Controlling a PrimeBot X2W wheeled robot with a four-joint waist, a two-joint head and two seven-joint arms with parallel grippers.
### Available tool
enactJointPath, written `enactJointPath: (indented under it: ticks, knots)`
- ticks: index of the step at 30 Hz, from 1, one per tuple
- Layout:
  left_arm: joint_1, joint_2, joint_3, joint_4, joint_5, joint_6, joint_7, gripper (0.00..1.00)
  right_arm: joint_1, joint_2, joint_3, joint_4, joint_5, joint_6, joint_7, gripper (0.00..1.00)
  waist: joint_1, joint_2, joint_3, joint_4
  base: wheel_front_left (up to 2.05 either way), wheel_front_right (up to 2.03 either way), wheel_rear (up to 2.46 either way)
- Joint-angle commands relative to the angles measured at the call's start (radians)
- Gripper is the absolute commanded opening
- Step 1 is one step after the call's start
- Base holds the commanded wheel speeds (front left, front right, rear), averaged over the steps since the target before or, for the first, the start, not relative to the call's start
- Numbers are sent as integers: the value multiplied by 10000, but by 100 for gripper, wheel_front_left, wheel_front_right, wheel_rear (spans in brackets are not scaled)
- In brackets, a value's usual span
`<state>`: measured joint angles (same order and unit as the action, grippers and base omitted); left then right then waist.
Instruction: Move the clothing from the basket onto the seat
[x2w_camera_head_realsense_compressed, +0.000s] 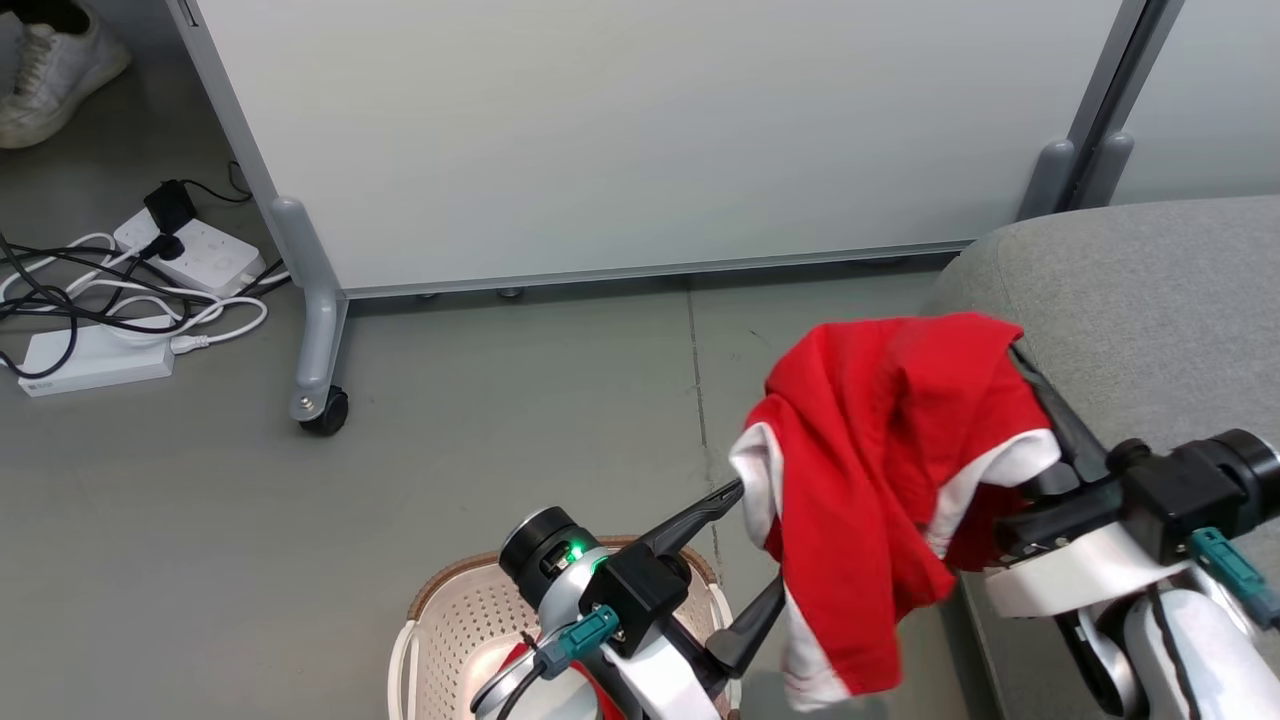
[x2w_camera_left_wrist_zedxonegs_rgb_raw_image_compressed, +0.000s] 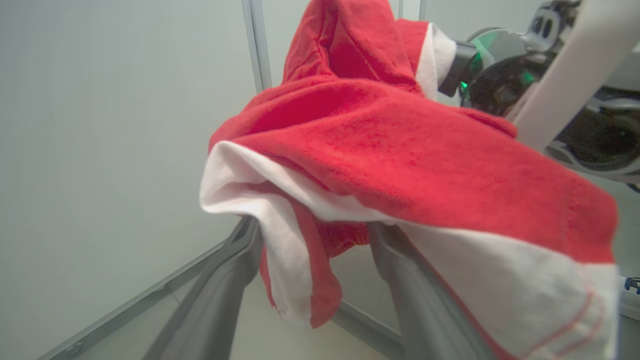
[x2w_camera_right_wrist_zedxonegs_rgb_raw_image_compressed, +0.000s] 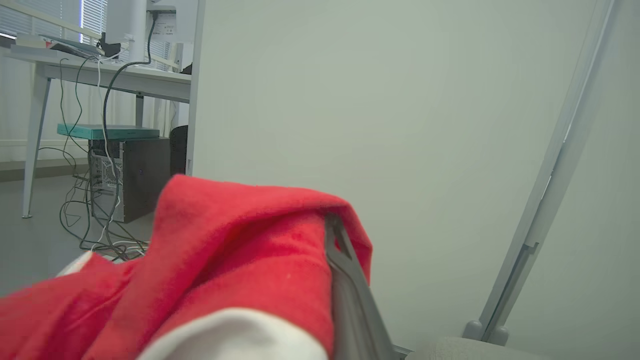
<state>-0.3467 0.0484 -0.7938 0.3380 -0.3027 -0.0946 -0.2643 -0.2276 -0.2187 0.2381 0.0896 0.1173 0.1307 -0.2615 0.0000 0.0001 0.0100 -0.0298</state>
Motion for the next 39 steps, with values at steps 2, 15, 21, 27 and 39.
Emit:
enactJointPath:
  ticks: [2, 15, 21, 27, 39]
  knots:
    - [181, 41, 153, 149, 232, -68, -2, 100, 120, -12, -291, -19, -5, 2, -27, 0, 0, -1, -11, 1, 0, 0, 0]
    - [1205, 44, 274, 444, 717, -348, -2, 100, 1151, 315, -2219, 69, 175, 2, -28, 0, 0, -1, -106, 9, 0, 0, 0]
    - [1545, 74, 135, 288, 651, -350, -2, 100, 1602, 559, -2511, 371, 272, 2, -28, 0, 0, -1, -92, -26, 0, 0, 0]
    - [1711, 68, 354, 147, 385, -356, -2, 100, 1789, 719, -2605, 474, 300, 2, -28, 0, 0, -1, -68, -40, 0, 0, 0]
    - [1714, 53, 313, 95, 354, -358, -2, 100, 1811, 760, -2640, 548, 240, 2, -28, 0, 0, -1, -57, 1, 0, 0, 0]
